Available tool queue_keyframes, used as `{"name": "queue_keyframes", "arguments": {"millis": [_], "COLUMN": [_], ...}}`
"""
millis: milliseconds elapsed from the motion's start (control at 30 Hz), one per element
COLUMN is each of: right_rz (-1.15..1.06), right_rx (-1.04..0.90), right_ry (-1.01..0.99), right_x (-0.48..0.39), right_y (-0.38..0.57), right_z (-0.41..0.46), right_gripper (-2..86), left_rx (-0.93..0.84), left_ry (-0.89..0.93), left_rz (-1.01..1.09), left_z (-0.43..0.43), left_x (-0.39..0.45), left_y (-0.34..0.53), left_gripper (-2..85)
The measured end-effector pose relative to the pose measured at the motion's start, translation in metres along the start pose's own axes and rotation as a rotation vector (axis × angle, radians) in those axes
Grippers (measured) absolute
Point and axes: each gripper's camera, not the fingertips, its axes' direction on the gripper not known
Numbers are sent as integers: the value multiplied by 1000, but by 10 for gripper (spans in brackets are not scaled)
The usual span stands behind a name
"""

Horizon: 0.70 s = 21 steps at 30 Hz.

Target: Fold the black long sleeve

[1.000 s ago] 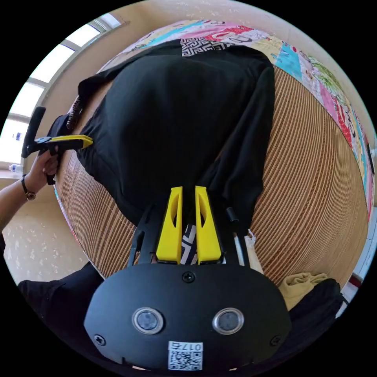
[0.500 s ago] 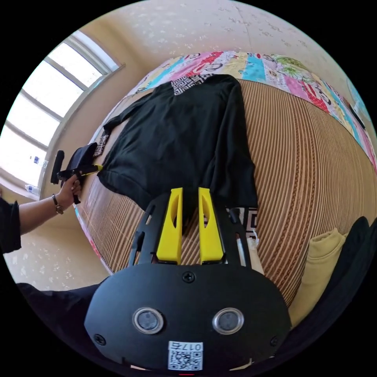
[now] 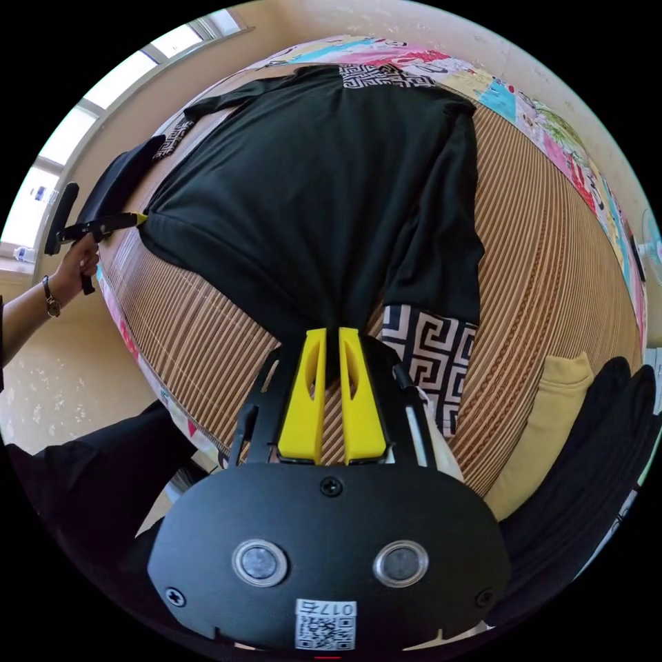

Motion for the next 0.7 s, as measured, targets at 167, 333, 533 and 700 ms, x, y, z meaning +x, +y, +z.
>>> {"name": "queue_keyframes", "arguments": {"millis": [167, 333, 533, 700], "right_rz": [20, 130, -27, -270], "right_rx": [-70, -44, 173, 323], "right_ry": [15, -38, 113, 10], "right_x": [-7, -13, -82, -163], "right_y": [25, 12, -56, -173], "right_z": [-3, -35, -90, -96], "right_gripper": [45, 47, 49, 64], "left_rx": [4, 125, 251, 286], "left_ry": [66, 162, 232, 271], "left_rz": [-101, -205, -214, -187], "left_z": [-10, -31, -66, -91], "left_x": [-30, -52, -74, -101], "left_y": [70, 93, 115, 132], "left_gripper": [2, -6, -7, -7]}}
